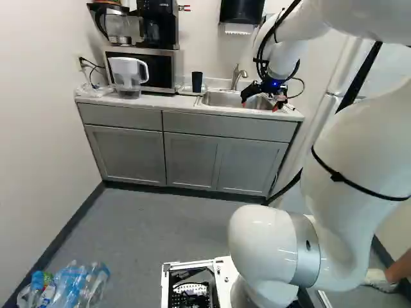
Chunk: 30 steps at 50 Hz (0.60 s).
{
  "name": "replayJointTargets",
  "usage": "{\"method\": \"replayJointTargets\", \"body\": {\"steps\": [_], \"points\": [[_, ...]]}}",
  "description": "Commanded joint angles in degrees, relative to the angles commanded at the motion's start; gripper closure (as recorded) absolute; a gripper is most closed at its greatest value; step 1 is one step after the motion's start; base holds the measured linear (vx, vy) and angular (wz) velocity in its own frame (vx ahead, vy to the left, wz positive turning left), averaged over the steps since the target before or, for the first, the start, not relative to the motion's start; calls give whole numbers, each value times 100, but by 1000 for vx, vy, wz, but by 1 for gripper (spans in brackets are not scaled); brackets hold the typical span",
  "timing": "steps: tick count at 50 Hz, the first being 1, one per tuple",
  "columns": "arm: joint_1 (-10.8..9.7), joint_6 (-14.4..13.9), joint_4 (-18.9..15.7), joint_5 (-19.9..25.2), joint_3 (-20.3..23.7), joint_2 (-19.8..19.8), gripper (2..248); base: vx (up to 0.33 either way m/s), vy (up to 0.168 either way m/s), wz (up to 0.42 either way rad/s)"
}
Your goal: Rinse the cup and place it in the tray
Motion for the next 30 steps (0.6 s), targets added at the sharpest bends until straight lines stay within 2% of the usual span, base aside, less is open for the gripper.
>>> {"method": "replayJointTargets", "body": {"steps": [30], "points": [[277,72,-84,1168,820,205,3,0,0,0]]}}
